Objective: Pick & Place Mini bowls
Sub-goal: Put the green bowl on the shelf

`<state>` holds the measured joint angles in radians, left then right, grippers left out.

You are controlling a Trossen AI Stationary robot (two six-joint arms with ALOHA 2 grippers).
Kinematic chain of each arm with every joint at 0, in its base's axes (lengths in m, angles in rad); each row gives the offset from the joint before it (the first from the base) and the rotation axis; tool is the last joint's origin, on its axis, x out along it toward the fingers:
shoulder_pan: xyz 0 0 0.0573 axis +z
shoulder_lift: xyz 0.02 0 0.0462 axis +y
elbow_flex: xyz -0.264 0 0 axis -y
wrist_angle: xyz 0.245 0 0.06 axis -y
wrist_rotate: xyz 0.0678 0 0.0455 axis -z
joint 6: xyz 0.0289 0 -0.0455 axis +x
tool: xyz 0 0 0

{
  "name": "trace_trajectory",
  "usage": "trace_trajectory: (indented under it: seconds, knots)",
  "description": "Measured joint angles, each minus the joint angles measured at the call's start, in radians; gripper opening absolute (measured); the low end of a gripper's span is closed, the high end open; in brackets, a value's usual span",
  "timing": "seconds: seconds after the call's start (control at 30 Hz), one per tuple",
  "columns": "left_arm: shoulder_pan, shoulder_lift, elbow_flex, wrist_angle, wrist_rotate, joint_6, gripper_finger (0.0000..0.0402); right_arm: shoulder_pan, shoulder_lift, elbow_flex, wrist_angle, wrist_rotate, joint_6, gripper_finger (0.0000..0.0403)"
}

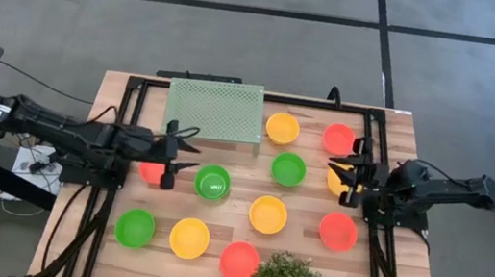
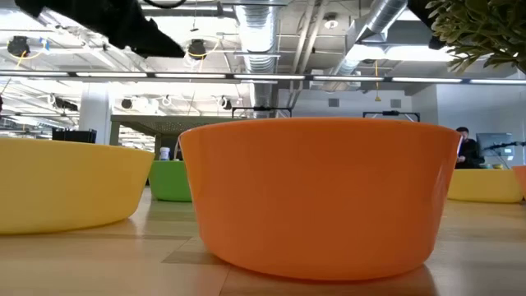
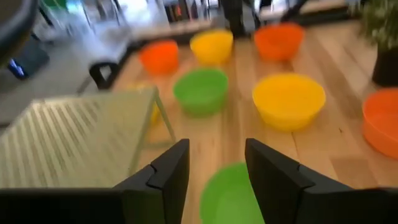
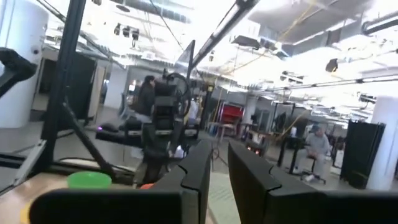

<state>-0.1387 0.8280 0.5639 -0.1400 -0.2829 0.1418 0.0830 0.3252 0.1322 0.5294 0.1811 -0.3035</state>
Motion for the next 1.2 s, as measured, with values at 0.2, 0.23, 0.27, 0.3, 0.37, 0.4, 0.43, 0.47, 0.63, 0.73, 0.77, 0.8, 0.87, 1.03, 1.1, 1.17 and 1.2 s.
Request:
trace_trajectory:
  seconds: [0.2, 0.23, 0.27, 0.3, 0.37, 0.4, 0.43, 0.47, 0.63, 0.73, 0.77, 0.8, 0.87, 1.03, 1.1, 1.17, 1.2]
  knots:
    - [-0.013, 0.079, 0.035, -0.126, 0.08, -0.151, 0.0171, 0.0, 0.234, 0.116, 0.0, 0.005, 0.063, 0.0083]
    - [-0.015, 0.098, 0.035, -0.126, 0.116, -0.167, 0.0174, 0.0, 0.274, 0.136, 0.0, 0.006, 0.08, 0.009]
    - [-0.019, 0.118, 0.035, -0.126, 0.15, -0.173, 0.0177, 0.0, 0.311, 0.154, 0.0, 0.005, 0.09, 0.0098]
    - [-0.023, 0.138, 0.035, -0.125, 0.174, -0.173, 0.0181, 0.0, 0.34, 0.169, 0.0, 0.006, 0.092, 0.0105]
    - [-0.033, 0.188, 0.035, -0.125, 0.199, -0.168, 0.0188, 0.0, 0.394, 0.195, -0.005, 0.008, 0.092, 0.012]
    - [-0.038, 0.214, 0.035, -0.125, 0.212, -0.168, 0.0191, 0.0, 0.416, 0.205, -0.005, 0.008, 0.092, 0.0127]
    - [-0.042, 0.244, 0.035, -0.125, 0.221, -0.168, 0.0194, 0.0, 0.437, 0.217, 0.0, 0.008, 0.093, 0.0133]
    - [-0.048, 0.272, 0.035, -0.125, 0.229, -0.167, 0.0196, 0.0, 0.455, 0.226, 0.005, 0.009, 0.097, 0.0138]
    - [-0.059, 0.414, 0.033, -0.111, 0.232, -0.106, 0.0199, 0.0, 0.52, 0.243, 0.003, 0.009, 0.15, 0.0154]
    - [-0.057, 0.473, 0.033, -0.102, 0.232, -0.071, 0.0198, 0.0, 0.538, 0.248, 0.003, 0.011, 0.156, 0.0157]
    - [-0.055, 0.489, 0.034, -0.102, 0.232, -0.063, 0.0197, 0.0, 0.541, 0.248, 0.003, 0.011, 0.156, 0.0157]
    - [-0.05, 0.506, 0.033, -0.102, 0.23, -0.055, 0.0196, 0.0, 0.544, 0.248, 0.003, 0.011, 0.156, 0.0157]
    - [-0.04, 0.533, 0.033, -0.101, 0.22, -0.044, 0.0194, 0.0, 0.547, 0.248, 0.004, 0.011, 0.158, 0.0156]
    - [-0.036, 0.579, 0.033, -0.098, 0.22, -0.011, 0.0165, 0.0, 0.546, 0.248, 0.003, 0.011, 0.243, 0.0149]
    - [-0.038, 0.585, 0.033, -0.098, 0.22, 0.02, 0.0137, 0.0, 0.546, 0.248, 0.007, 0.008, 0.273, 0.0145]
    - [-0.038, 0.584, 0.033, -0.094, 0.207, 0.043, 0.0098, 0.0, 0.546, 0.248, 0.008, 0.007, 0.288, 0.0142]
    - [-0.038, 0.58, 0.033, -0.094, 0.196, 0.054, 0.0076, 0.001, 0.546, 0.248, 0.008, 0.006, 0.287, 0.014]
